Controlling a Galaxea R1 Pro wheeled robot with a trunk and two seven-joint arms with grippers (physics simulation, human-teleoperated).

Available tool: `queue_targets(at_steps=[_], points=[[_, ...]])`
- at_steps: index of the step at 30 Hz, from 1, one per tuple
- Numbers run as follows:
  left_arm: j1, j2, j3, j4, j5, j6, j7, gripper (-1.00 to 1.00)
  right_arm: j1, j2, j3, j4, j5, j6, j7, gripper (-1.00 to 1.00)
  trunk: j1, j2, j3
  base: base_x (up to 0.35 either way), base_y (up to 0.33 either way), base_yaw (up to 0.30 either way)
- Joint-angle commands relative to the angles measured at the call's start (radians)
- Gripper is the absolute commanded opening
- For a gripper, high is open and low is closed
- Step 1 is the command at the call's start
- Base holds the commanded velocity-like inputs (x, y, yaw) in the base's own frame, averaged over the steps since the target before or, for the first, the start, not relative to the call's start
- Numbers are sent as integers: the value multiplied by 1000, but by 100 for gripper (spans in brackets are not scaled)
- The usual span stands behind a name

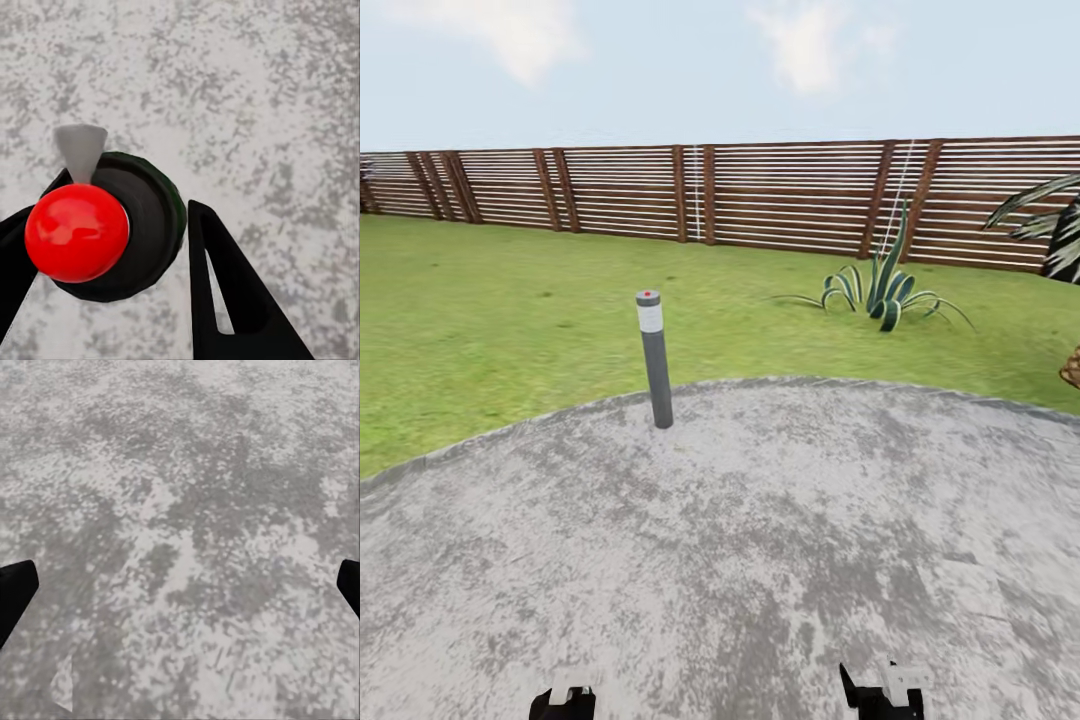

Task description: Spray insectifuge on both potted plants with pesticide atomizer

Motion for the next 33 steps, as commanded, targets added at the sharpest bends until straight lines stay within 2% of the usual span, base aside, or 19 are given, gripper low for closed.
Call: queue_targets(at_steps=[1, 25, 33], points=[[-1, 0, 5, 1, -5, -4, 0, -100, 0, 0, 8, 1, -11, -3, 5, 100, 0, 0, -1, 339, -79, 278], [-1, 0, 5, 1, -5, -4, 0, -100, 0, 0, 8, 1, -11, -3, 5, 100, 0, 0, 13, 335, -79, 278], [-1, 0, 5, 1, -5, -4, 0, -100, 0, 0, 8, 1, -11, -3, 5, 100, 0, 0, 18, 178, -44, 278]])
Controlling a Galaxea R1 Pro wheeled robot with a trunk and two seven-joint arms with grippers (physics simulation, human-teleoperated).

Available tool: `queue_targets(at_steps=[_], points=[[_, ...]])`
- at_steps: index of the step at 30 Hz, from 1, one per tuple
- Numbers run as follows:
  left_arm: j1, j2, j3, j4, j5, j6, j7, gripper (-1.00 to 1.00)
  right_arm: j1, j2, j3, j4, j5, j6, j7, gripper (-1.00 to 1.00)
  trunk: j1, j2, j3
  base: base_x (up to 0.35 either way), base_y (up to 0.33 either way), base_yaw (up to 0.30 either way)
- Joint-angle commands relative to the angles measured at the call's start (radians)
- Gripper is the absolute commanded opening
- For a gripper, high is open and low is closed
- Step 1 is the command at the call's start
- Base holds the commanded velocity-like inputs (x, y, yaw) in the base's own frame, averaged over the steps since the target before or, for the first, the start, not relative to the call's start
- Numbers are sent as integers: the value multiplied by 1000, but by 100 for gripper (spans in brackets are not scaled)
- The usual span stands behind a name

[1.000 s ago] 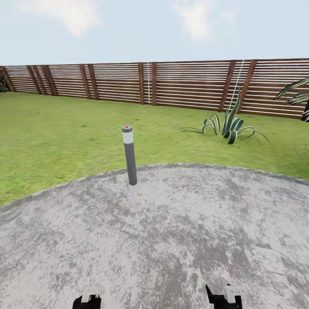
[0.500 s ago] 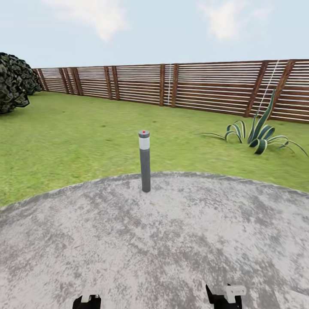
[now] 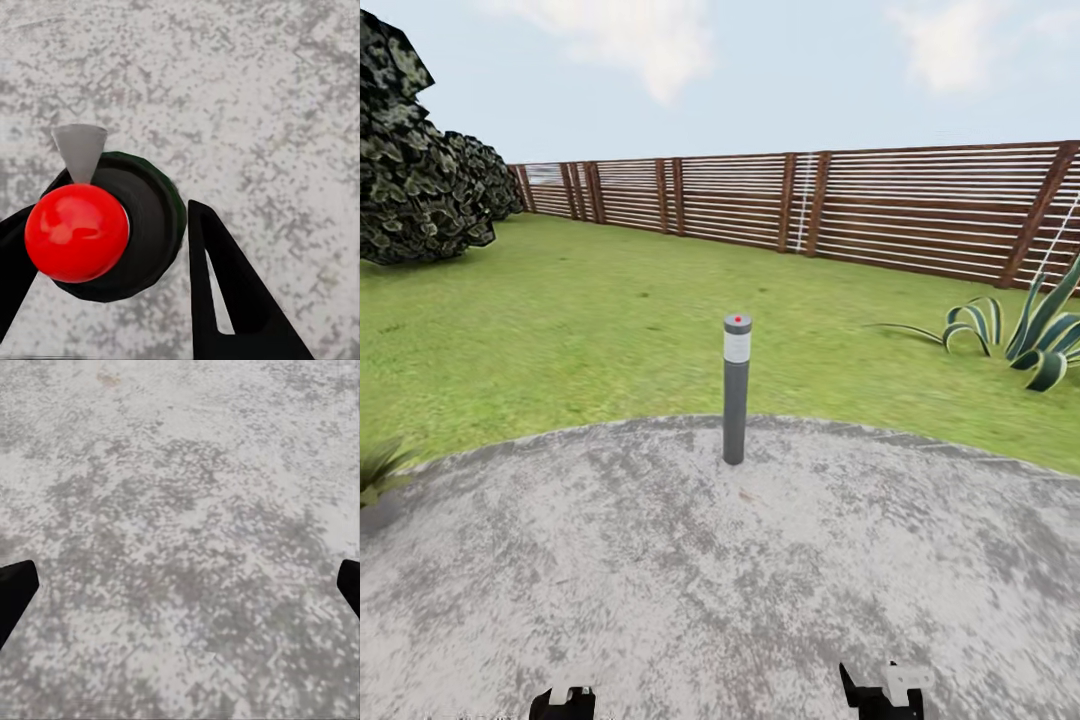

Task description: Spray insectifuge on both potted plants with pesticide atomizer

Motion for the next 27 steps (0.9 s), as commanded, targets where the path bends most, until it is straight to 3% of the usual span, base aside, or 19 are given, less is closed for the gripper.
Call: queue_targets(at_steps=[1, 20, 27], points=[[-1, 0, 5, 1, -5, -4, 0, -100, 0, 0, 8, 1, -11, -3, 5, 100, 0, 0, 0, 17, -3, 278], [-1, 0, 5, 0, -5, -4, 0, -100, 0, 0, 8, 1, -11, -3, 5, 100, 0, 0, 11, 3, 0, 278], [-1, 0, 5, 0, -5, -4, 0, -100, 0, 0, 8, 1, -11, -2, 5, 100, 0, 0, 15, 190, -81, 278]])
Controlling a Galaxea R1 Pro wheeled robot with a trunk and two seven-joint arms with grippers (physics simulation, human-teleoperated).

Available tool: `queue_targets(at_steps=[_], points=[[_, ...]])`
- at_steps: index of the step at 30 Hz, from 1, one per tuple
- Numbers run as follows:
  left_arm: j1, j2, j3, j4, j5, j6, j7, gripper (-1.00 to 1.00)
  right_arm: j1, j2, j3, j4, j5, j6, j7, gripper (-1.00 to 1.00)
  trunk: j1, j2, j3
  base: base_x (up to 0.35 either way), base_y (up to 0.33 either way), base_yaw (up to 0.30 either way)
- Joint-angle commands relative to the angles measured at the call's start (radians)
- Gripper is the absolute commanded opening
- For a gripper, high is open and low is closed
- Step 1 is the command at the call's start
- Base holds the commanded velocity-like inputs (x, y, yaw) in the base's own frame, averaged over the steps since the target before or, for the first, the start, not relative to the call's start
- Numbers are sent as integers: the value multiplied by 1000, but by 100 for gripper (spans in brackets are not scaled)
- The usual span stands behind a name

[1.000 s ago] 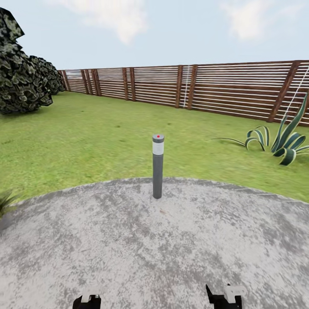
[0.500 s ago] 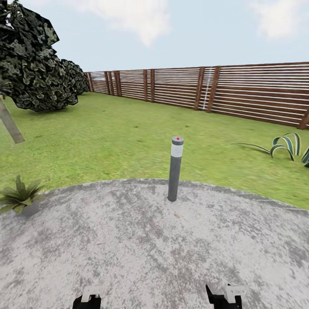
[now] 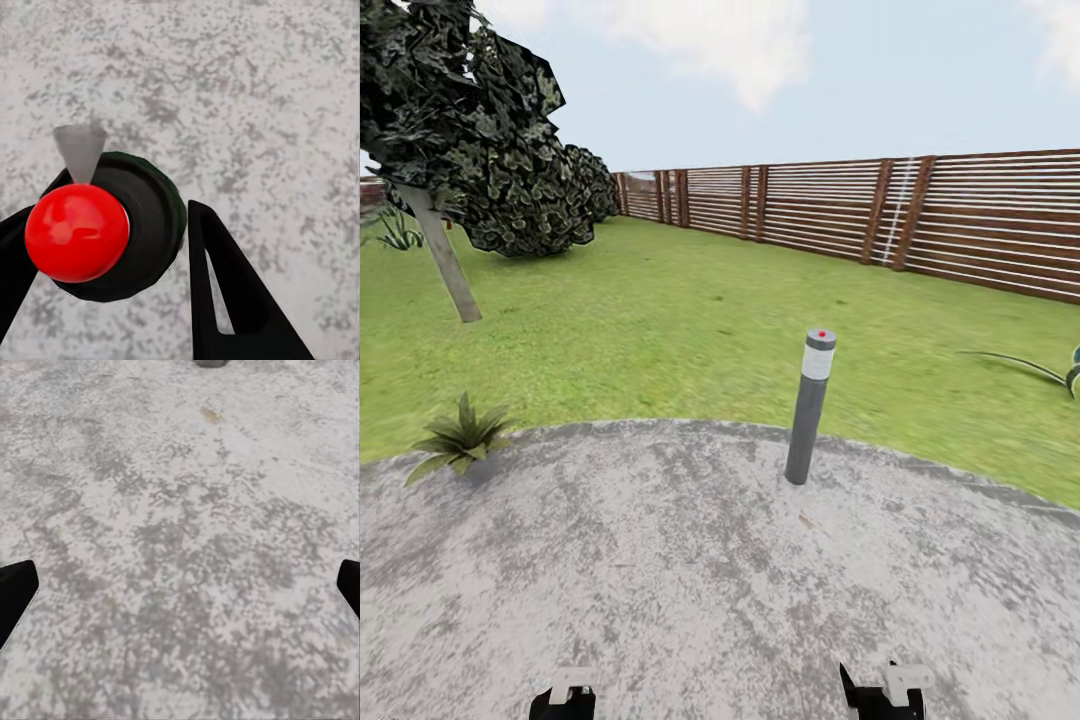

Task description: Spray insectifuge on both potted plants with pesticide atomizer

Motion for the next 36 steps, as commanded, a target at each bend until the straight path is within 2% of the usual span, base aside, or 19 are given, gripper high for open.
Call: queue_targets(at_steps=[1, 10, 24, 36], points=[[-1, 0, 5, 1, -5, -4, 0, -100, 0, 0, 8, 0, -11, -3, 5, 100, 0, 0, 0, 261, -158, 278], [-1, 0, 5, 1, -5, -4, 0, -100, 0, 0, 8, 0, -11, -3, 5, 100, 0, 0, 5, 213, -123, 278], [-1, -1, 5, 1, -5, -4, 0, -100, 0, 0, 8, 0, -11, -3, 5, 100, 0, 0, 14, 22, -4, 278], [-1, -1, 5, 1, -5, -4, 0, -100, 0, 0, 8, 0, -11, -2, 5, 100, 0, 0, 21, 304, 0, 278]])
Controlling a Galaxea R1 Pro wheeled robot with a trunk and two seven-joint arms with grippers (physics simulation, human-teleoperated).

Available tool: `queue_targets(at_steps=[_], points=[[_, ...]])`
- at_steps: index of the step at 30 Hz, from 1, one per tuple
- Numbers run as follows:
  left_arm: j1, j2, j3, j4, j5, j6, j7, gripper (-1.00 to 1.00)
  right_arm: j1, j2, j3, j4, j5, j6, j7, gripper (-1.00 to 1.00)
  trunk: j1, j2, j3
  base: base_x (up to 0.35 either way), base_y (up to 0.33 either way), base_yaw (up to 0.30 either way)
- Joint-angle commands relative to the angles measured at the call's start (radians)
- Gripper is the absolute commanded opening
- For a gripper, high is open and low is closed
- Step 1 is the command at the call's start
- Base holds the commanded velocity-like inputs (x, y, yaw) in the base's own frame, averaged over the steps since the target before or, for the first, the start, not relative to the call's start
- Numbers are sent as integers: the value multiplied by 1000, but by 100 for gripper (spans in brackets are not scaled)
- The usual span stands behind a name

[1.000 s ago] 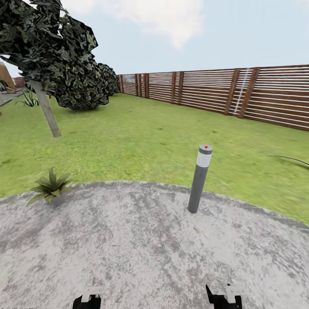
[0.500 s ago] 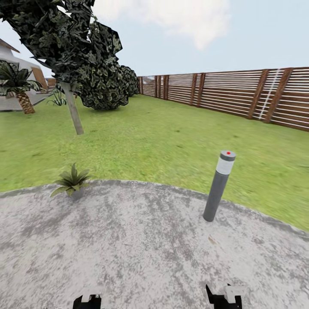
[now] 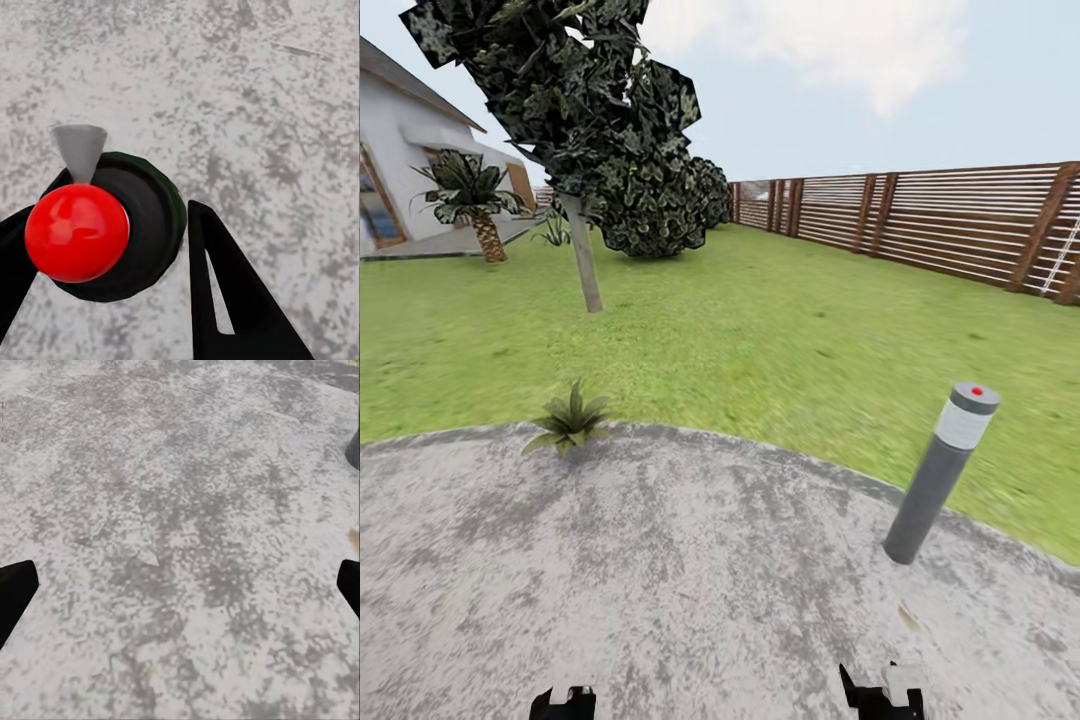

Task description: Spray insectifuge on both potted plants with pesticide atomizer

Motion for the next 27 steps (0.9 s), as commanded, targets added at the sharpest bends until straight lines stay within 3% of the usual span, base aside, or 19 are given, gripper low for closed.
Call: queue_targets(at_steps=[1, 9, 27], points=[[-1, 0, 5, 1, -5, -4, 0, -100, 0, 0, 8, 1, -11, -3, 5, 100, 0, 0, 0, 339, 0, 277], [-1, 0, 5, 1, -5, -4, 0, -100, 0, 0, 8, 1, -11, -4, 5, 100, 0, 0, 5, 339, -56, 277], [-1, 0, 5, 2, -5, -4, 0, -100, 0, 1, 8, 1, -10, -3, 6, 100, 0, 0, 16, 280, -185, 275]])
